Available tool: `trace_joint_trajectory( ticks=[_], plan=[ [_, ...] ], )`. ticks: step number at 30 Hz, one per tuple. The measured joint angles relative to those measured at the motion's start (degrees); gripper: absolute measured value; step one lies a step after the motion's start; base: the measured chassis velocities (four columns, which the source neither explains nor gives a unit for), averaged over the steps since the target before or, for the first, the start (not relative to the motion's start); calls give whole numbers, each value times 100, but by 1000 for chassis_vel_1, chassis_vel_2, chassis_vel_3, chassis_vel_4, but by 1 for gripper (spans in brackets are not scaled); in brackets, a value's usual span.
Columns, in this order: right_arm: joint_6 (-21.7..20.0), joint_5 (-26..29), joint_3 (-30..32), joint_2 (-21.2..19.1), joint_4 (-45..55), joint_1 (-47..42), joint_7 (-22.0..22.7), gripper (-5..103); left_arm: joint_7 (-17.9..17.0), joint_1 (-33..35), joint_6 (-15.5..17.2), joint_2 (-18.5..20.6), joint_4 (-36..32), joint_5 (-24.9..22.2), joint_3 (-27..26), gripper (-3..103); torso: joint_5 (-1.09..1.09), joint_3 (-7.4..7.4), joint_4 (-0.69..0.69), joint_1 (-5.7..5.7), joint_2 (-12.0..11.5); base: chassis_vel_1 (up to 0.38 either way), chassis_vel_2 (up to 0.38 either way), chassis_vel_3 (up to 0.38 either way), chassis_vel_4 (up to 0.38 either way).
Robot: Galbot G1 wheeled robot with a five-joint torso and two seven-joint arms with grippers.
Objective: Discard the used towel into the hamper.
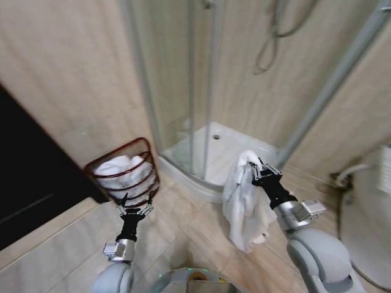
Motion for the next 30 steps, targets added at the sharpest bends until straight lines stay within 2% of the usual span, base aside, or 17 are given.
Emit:
trace_joint_trajectory(
  ticks=[1, 7, 12, 18, 24, 30],
  plan=[
    [52, -36, -38, 19, -2, -57, -14, 6, 0, -9, -17, -8, 3, 2, 9, 100, -6, 0, 1, 0, -1, 361, 343, -143, -124],
    [104, -68, -25, 16, -3, -96, -32, 6, -31, -35, -124, -40, 33, 5, 21, 100, -5, 0, 1, 0, -1, 231, 273, -120, -119],
    [129, -31, 13, 0, -5, -82, -1, 6, -140, -52, -186, -92, 63, 29, 60, 100, -1, 0, -1, 0, 0, 20, -3, -8, -12],
    [130, -24, 20, -8, -6, -67, -16, 6, -179, -16, -70, -100, 11, -2, 66, 100, 0, 0, -1, -1, 0, -31, -29, 20, 14],
    [130, 0, 6, -24, -5, -24, -46, 6, -189, 21, -51, -115, 16, 24, 53, 100, -4, 0, -1, 0, 0, 107, 109, -94, -86],
    [193, 140, 26, -30, -6, -26, -54, 6, -198, -29, -166, -166, 83, 137, 77, 100, -5, 0, 0, 0, -1, 160, 169, -88, -85]
  ],
)
